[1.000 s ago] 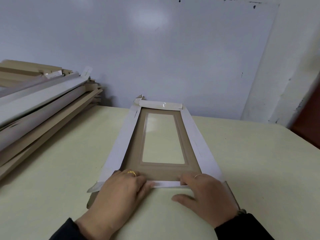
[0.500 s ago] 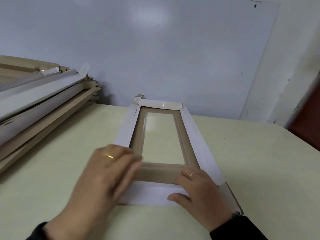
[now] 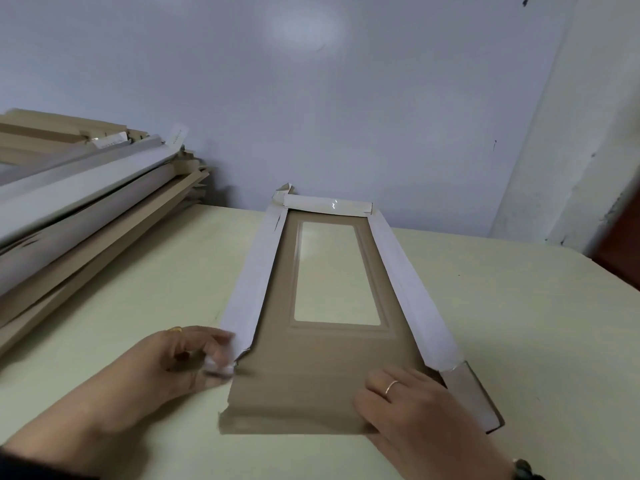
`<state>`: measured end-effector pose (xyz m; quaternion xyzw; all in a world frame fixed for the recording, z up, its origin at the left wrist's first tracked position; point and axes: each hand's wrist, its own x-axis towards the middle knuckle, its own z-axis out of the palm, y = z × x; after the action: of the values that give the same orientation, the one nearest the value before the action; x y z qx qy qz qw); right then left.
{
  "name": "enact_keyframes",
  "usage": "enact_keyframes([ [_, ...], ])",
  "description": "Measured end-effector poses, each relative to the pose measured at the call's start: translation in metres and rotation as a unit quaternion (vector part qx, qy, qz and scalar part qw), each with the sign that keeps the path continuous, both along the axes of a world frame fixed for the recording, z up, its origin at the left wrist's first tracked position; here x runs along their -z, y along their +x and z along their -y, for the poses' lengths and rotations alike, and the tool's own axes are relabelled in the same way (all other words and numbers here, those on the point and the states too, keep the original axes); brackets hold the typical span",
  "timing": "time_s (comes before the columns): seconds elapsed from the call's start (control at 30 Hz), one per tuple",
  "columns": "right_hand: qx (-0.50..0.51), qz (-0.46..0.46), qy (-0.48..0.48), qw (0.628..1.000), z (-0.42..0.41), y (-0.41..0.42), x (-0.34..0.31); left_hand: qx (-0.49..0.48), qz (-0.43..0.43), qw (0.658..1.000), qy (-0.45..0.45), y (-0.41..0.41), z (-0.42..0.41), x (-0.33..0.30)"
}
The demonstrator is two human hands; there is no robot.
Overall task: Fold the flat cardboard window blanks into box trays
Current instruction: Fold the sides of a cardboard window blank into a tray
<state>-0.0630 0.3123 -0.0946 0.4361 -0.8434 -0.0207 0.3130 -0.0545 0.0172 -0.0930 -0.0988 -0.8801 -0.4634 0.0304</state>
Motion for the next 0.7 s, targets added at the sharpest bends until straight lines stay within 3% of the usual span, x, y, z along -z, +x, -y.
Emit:
enact_keyframes([
  [0.13, -0.002, 0.045, 0.024, 0.999, -0.002, 0.008, -0.002, -0.013, 0.026, 0.999, 0.034, 0.002, -0.004, -0.007],
  [0.23, 0.042, 0.072, 0.021, 0.996, -0.002, 0.013, -0.007, -0.055, -0.054, 0.995, -0.057, 0.003, -0.015, -0.004],
  [0.33, 0.027, 0.116, -0.077, 0.990, -0.007, 0.012, -0.015, -0.053, -0.107, 0.982, -0.148, 0.002, -0.026, 0.001],
  [0.4, 0.024, 0.148, -0.191, 0.970, -0.019, 0.005, -0.020, -0.045, -0.129, 0.975, -0.176, 0.003, -0.030, 0.002],
  [0.5, 0.099, 0.172, -0.325, 0.925, -0.053, -0.011, -0.019, -0.037, -0.143, 0.970, -0.195, 0.002, -0.033, 0.007],
  [0.7, 0.103, 0.409, -0.272, 0.865, -0.096, -0.024, -0.007, -0.027, -0.144, 0.968, -0.202, -0.002, -0.031, 0.013],
])
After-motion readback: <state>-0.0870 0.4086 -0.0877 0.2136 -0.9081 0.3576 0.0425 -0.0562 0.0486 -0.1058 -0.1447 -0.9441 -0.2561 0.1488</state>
